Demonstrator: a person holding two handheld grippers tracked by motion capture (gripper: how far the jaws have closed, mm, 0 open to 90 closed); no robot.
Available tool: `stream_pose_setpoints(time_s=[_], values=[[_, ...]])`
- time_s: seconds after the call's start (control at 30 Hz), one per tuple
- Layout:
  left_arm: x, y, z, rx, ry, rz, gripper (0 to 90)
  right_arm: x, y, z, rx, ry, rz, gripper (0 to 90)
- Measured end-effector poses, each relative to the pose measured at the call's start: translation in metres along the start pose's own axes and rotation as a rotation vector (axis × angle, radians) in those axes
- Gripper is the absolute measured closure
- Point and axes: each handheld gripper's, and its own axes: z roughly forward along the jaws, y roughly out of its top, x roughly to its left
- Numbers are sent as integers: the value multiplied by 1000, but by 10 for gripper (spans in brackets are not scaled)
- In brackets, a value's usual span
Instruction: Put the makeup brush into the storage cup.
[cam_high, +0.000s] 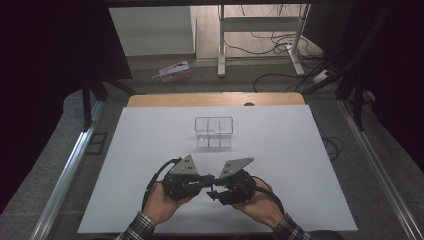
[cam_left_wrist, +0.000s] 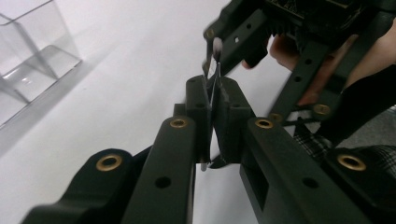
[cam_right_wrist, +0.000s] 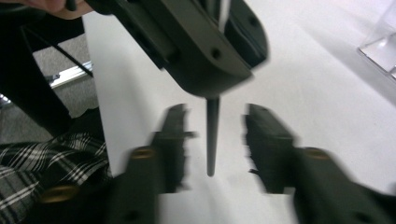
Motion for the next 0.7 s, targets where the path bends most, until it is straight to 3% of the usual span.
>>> stream_pose_setpoints(time_s=[0.17,0.27,0.7], values=[[1,0,-2,-3,20,-6,854,-4,-4,3,-18,-29,10,168],[3,0,-3,-15,24,-20,854,-4,-5,5,-16,-57,2,97],[8,-2,-9,-32,39,-36,853,-10,-13,-2,-28,-79,16,47]])
